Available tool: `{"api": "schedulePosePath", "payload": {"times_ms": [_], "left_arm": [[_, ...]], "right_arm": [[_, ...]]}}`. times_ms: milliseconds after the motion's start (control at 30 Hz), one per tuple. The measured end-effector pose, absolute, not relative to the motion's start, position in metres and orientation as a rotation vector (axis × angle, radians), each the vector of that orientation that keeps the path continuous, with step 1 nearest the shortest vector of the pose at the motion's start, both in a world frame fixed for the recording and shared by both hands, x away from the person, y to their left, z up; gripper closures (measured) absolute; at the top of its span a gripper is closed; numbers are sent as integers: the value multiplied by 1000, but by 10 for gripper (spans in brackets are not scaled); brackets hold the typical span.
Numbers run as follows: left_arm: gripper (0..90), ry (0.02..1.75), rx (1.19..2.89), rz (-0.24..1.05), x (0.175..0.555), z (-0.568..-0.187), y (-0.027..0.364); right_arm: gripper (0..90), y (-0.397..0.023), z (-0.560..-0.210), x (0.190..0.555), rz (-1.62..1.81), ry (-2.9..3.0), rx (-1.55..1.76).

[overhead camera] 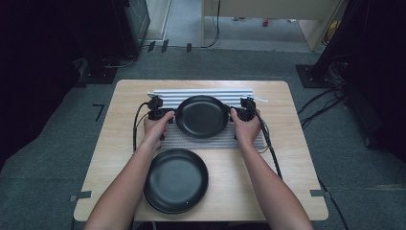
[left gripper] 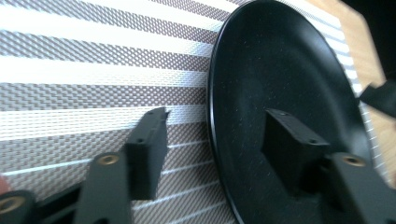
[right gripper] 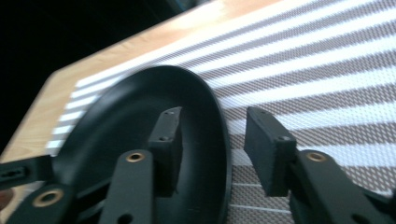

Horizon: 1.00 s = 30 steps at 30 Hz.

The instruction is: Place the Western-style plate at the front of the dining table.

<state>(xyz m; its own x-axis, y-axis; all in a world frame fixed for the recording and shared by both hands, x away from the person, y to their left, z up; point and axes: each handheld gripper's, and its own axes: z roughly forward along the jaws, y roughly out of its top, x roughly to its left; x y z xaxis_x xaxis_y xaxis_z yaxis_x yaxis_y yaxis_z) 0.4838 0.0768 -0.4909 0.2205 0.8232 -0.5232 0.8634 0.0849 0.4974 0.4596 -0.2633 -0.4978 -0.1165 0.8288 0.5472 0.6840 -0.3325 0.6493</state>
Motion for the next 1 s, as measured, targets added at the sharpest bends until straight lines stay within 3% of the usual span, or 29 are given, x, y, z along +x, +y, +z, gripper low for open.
{"api": "schedulePosePath", "payload": {"times_ms": [200, 367, 1000], "left_arm": [[235, 1538, 1759, 49, 468, -475, 82], [176, 1499, 1768, 102, 454, -467, 91], [159, 1389, 1716, 191, 384, -445, 134]], "right_arm": [[486, -268, -484, 447, 1389, 1718, 1859], [363, -282, -477, 437, 1402, 1771, 1869], [329, -319, -463, 377, 1284, 1802, 1736]]}}
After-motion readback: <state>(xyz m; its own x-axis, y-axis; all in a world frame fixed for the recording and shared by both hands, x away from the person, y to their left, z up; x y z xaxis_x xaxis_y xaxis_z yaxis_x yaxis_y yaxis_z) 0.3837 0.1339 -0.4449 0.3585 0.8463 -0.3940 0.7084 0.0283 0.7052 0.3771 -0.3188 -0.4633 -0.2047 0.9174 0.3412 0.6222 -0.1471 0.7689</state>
